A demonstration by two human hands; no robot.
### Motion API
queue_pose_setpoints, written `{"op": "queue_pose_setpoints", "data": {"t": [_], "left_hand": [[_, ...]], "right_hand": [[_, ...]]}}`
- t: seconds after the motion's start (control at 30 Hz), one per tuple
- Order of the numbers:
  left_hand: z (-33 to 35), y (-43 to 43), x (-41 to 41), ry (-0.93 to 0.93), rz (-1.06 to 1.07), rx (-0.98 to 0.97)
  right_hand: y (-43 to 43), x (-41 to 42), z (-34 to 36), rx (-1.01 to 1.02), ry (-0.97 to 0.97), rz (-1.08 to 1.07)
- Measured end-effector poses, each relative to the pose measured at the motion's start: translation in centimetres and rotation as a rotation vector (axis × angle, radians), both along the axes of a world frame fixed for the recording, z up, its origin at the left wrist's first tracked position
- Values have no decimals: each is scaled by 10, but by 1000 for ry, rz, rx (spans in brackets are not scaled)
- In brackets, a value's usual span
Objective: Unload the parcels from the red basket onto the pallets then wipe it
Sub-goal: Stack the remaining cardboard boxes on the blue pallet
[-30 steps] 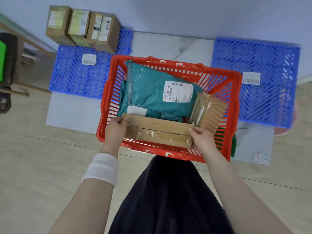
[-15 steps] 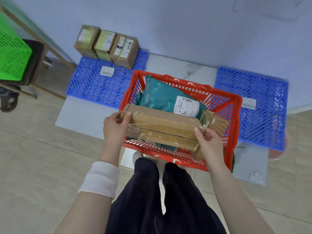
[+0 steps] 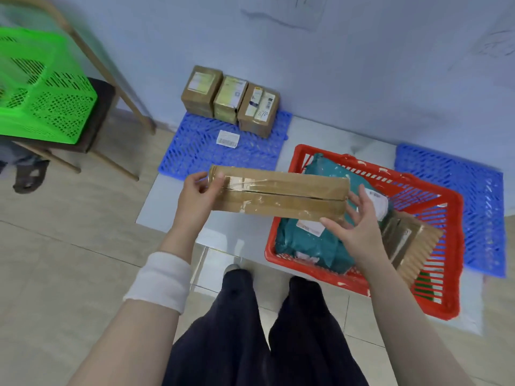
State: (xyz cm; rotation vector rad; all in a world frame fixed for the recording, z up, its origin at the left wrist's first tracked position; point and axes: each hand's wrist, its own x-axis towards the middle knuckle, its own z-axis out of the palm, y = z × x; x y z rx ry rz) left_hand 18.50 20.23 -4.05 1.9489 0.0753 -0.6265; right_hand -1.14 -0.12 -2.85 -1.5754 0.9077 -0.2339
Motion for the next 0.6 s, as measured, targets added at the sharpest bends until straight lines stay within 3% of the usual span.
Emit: {"op": "queue_pose_setpoints", "data": {"t": [0.1,0.23,0.6], "left_hand": [[-3,9,20,26,-33,-25],[-9,14,41,62,-59,-83],[-26,36,117,50,-34,-141]], "right_hand": [[7,19,-2,-134,31,59],[4,44,-6,-238,50,-13],[7,145,-26,-100,128,-260]]}}
